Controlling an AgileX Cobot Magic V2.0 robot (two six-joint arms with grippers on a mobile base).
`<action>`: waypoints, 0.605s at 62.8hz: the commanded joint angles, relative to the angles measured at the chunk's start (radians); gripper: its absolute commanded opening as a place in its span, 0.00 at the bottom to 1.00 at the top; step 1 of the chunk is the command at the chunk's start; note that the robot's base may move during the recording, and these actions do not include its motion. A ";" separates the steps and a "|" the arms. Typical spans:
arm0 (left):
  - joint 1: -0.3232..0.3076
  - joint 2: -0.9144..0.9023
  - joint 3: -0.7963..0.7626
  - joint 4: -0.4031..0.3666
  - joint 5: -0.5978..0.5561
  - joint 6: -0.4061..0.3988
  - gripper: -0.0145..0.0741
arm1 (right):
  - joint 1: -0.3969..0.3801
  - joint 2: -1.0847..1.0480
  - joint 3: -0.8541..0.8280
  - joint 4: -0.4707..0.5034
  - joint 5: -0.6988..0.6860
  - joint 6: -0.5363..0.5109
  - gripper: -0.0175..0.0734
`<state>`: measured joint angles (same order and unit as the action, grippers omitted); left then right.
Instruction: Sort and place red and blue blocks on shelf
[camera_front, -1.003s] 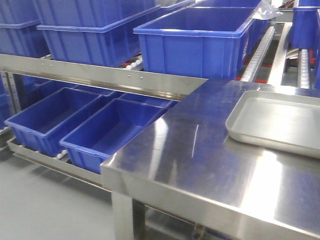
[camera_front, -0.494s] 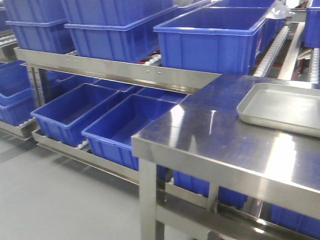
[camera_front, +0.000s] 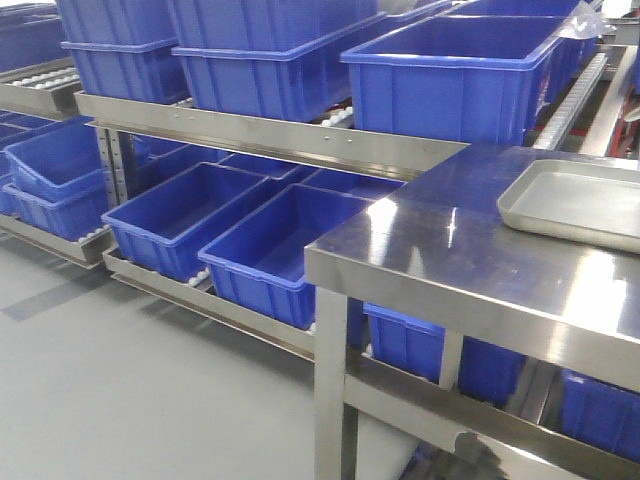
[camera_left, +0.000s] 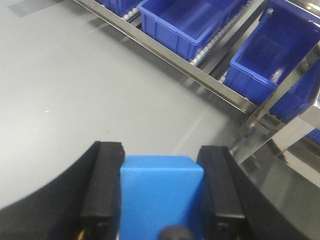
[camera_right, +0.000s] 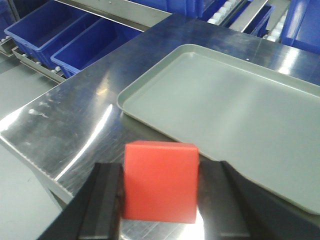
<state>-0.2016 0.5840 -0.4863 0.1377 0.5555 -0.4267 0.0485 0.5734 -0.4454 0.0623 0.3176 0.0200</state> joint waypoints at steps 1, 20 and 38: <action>0.002 0.005 -0.031 0.003 -0.071 -0.002 0.30 | -0.004 0.006 -0.029 -0.008 -0.078 -0.005 0.25; 0.002 0.005 -0.031 0.003 -0.071 -0.002 0.30 | -0.004 0.006 -0.029 -0.008 -0.078 -0.005 0.25; 0.002 0.005 -0.031 0.003 -0.071 -0.002 0.30 | -0.004 0.006 -0.029 -0.008 -0.078 -0.005 0.25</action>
<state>-0.2016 0.5840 -0.4863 0.1377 0.5555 -0.4267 0.0485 0.5734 -0.4454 0.0623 0.3176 0.0200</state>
